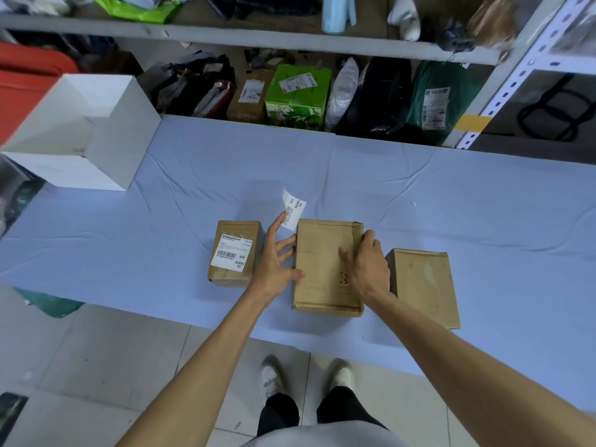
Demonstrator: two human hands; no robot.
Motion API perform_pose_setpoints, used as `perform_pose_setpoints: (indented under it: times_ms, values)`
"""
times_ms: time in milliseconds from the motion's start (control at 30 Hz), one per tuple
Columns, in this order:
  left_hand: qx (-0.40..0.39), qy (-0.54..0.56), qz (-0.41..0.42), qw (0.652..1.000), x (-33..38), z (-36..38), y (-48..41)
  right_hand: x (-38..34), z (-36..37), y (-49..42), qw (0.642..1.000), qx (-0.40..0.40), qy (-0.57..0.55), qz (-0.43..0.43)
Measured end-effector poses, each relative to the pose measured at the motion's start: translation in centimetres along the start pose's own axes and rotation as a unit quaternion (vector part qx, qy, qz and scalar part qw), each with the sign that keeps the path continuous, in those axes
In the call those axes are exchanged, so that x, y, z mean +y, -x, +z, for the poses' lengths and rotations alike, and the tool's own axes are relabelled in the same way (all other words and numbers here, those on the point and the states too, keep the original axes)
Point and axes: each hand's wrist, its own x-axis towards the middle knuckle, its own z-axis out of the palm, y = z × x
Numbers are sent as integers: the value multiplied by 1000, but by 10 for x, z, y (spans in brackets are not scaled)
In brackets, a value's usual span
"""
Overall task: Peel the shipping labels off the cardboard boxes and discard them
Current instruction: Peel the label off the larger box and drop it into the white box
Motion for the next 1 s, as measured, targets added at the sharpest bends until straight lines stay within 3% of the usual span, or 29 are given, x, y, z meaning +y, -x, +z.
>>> perform_pose_setpoints:
  times_ms: [133,367,500,633,867,1000]
  values:
    - [-11,-21,1,1000,3,0,-7,5,-6,3,999,-38,-22,6]
    - [75,-134,59,986,16,0,-16,1,-23,3,997,-34,58,-30]
    - [99,-121,112,981,36,2,-23,-8,-34,0,997,-43,28,-61]
    - [93,-49,100,989,53,9,-26,-18,-39,1,994,-20,2,-111]
    - [105,-28,67,992,43,19,-28,-29,-47,13,976,12,-187,-115]
    - [110,-6,56,992,41,26,-26,-25,-45,12,971,21,-216,-101]
